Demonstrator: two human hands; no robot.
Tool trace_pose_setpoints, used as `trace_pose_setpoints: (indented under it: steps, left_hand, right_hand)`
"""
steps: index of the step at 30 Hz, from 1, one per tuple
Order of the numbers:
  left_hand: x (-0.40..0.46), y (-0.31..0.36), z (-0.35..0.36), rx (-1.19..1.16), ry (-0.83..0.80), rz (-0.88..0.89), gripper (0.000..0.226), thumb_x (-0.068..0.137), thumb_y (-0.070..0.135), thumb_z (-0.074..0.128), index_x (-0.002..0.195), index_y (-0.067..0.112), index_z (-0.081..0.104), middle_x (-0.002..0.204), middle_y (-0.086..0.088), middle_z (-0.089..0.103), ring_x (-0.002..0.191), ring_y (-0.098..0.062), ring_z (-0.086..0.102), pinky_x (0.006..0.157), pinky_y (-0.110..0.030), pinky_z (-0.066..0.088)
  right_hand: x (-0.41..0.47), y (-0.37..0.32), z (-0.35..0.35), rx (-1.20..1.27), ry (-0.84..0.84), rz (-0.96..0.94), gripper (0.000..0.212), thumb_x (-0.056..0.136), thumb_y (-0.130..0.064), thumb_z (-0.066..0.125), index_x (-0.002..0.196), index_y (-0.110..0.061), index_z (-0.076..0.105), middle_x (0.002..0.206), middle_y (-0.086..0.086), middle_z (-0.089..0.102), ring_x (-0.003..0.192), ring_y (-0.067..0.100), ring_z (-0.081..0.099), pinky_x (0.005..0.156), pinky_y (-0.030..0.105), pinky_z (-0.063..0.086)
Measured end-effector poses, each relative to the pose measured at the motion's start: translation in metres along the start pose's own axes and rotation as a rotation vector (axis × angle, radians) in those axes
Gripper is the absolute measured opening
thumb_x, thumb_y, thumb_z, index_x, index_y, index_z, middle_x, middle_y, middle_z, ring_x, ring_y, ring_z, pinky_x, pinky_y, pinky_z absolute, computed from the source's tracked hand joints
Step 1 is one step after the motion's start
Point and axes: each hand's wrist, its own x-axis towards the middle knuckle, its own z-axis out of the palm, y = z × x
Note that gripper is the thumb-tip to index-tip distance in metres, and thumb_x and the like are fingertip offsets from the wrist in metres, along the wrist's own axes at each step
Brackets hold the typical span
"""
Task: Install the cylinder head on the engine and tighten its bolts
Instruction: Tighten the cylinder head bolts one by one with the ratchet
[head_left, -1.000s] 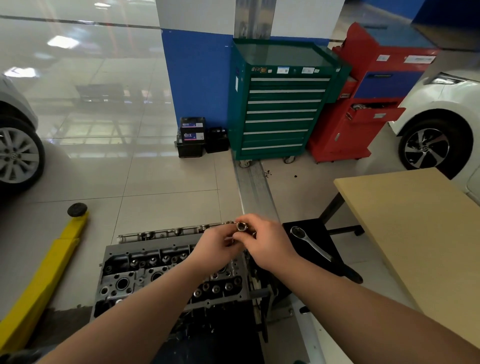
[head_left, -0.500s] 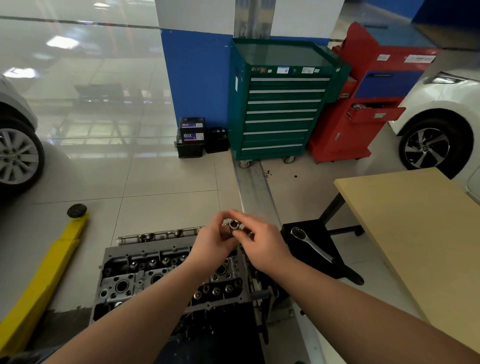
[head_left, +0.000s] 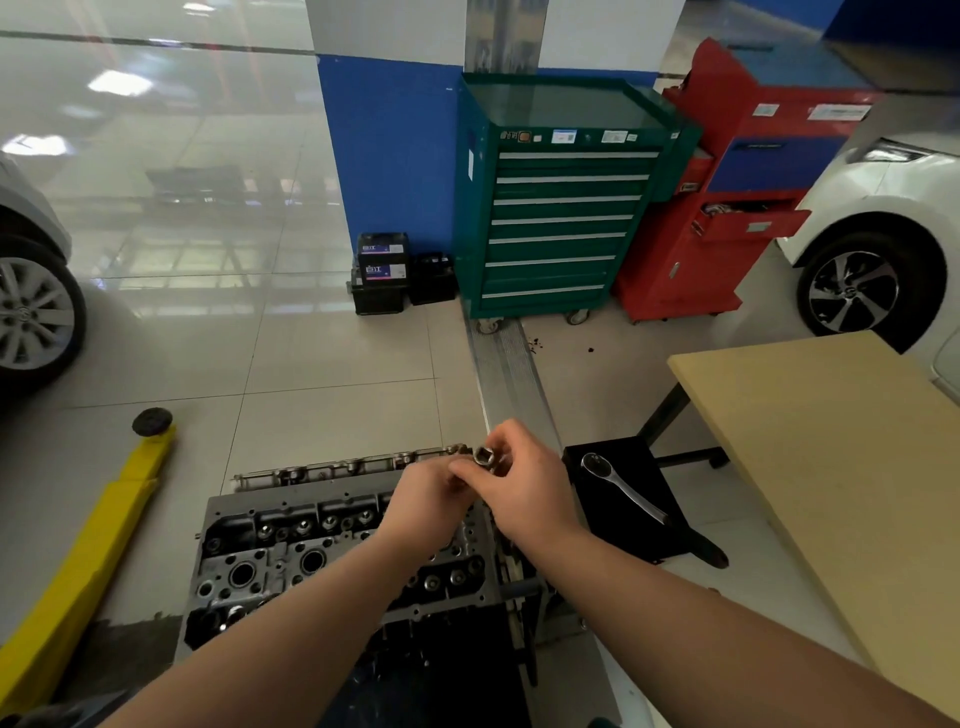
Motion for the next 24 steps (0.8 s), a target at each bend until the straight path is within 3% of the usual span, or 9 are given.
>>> trace_pose_setpoints:
  steps: [3, 5, 9, 13, 15, 17, 19, 22, 24]
  left_hand:
    - [0.002, -0.002, -0.007, -0.032, -0.088, 0.077, 0.044, 0.098, 0.009, 0.062, 0.084, 0.05, 0.067, 0.078, 0.021, 0.072, 0.068, -0.002, 0.067, 0.06, -0.017, 0.048]
    - [0.001, -0.001, -0.009, -0.07, -0.121, 0.103, 0.048, 0.098, 0.008, 0.063, 0.094, 0.055, 0.065, 0.088, 0.027, 0.073, 0.08, 0.003, 0.069, 0.069, -0.01, 0.048]
    - [-0.004, -0.005, 0.002, -0.067, -0.04, 0.072, 0.037, 0.088, 0.008, 0.074, 0.11, 0.038, 0.07, 0.106, 0.021, 0.069, 0.101, 0.004, 0.066, 0.086, -0.01, 0.051]
    - [-0.004, -0.006, 0.005, -0.01, 0.053, -0.069, 0.02, 0.089, 0.014, 0.073, 0.1, 0.03, 0.075, 0.087, 0.015, 0.074, 0.083, 0.003, 0.068, 0.071, -0.018, 0.055]
    - [0.0, -0.005, 0.002, 0.093, 0.041, -0.012, 0.023, 0.093, 0.015, 0.069, 0.086, 0.037, 0.071, 0.072, 0.015, 0.07, 0.072, 0.0, 0.065, 0.06, -0.022, 0.049]
    - [0.002, -0.005, -0.004, 0.081, -0.021, 0.021, 0.035, 0.097, 0.016, 0.066, 0.082, 0.048, 0.063, 0.07, 0.012, 0.07, 0.066, -0.011, 0.065, 0.057, -0.032, 0.052]
    - [0.004, -0.006, -0.009, 0.026, -0.067, 0.025, 0.033, 0.1, 0.019, 0.067, 0.088, 0.05, 0.064, 0.077, 0.013, 0.074, 0.068, -0.014, 0.069, 0.065, -0.037, 0.057]
    - [0.004, -0.009, -0.011, -0.037, -0.113, 0.01, 0.024, 0.1, 0.023, 0.069, 0.098, 0.047, 0.068, 0.091, 0.018, 0.077, 0.084, -0.009, 0.074, 0.079, -0.033, 0.059]
    - [0.003, -0.009, -0.009, -0.06, -0.118, 0.001, 0.024, 0.101, 0.027, 0.068, 0.1, 0.051, 0.068, 0.094, 0.019, 0.077, 0.086, -0.011, 0.074, 0.08, -0.034, 0.06]
  right_hand:
    - [-0.004, 0.005, -0.002, 0.043, -0.11, -0.085, 0.039, 0.099, -0.038, 0.067, 0.136, -0.03, 0.062, 0.127, -0.016, 0.067, 0.109, 0.001, 0.062, 0.094, 0.026, 0.054]
    - [-0.008, 0.008, -0.002, 0.068, -0.147, -0.094, 0.041, 0.102, -0.025, 0.063, 0.143, -0.025, 0.061, 0.133, -0.009, 0.067, 0.119, 0.006, 0.062, 0.103, 0.031, 0.053]
    - [-0.009, 0.014, 0.001, 0.116, -0.095, -0.035, 0.028, 0.096, -0.023, 0.071, 0.121, -0.036, 0.067, 0.107, -0.017, 0.073, 0.102, -0.003, 0.067, 0.089, 0.023, 0.058]
    - [-0.001, 0.008, 0.006, 0.077, -0.05, 0.039, 0.024, 0.086, -0.039, 0.081, 0.093, -0.044, 0.059, 0.086, -0.018, 0.07, 0.083, -0.004, 0.067, 0.071, 0.015, 0.054]
    - [0.004, 0.006, 0.006, 0.058, -0.04, 0.054, 0.024, 0.083, -0.045, 0.081, 0.096, -0.041, 0.062, 0.085, -0.019, 0.069, 0.081, -0.004, 0.065, 0.069, 0.016, 0.052]
    - [0.005, 0.006, 0.002, 0.077, -0.082, 0.037, 0.033, 0.086, -0.048, 0.078, 0.116, -0.041, 0.067, 0.098, -0.024, 0.069, 0.09, -0.005, 0.065, 0.076, 0.013, 0.052]
    - [0.004, 0.008, -0.001, 0.119, -0.157, 0.001, 0.045, 0.095, -0.039, 0.071, 0.138, -0.039, 0.062, 0.118, -0.025, 0.068, 0.105, -0.004, 0.064, 0.09, 0.015, 0.052]
    - [0.004, 0.009, -0.003, 0.141, -0.175, 0.006, 0.039, 0.1, -0.022, 0.066, 0.137, -0.034, 0.066, 0.119, -0.017, 0.072, 0.109, -0.002, 0.065, 0.098, 0.024, 0.055]
    - [0.004, 0.009, -0.004, 0.132, -0.198, 0.006, 0.041, 0.1, -0.022, 0.066, 0.139, -0.037, 0.064, 0.118, -0.019, 0.071, 0.11, -0.002, 0.064, 0.098, 0.022, 0.053]
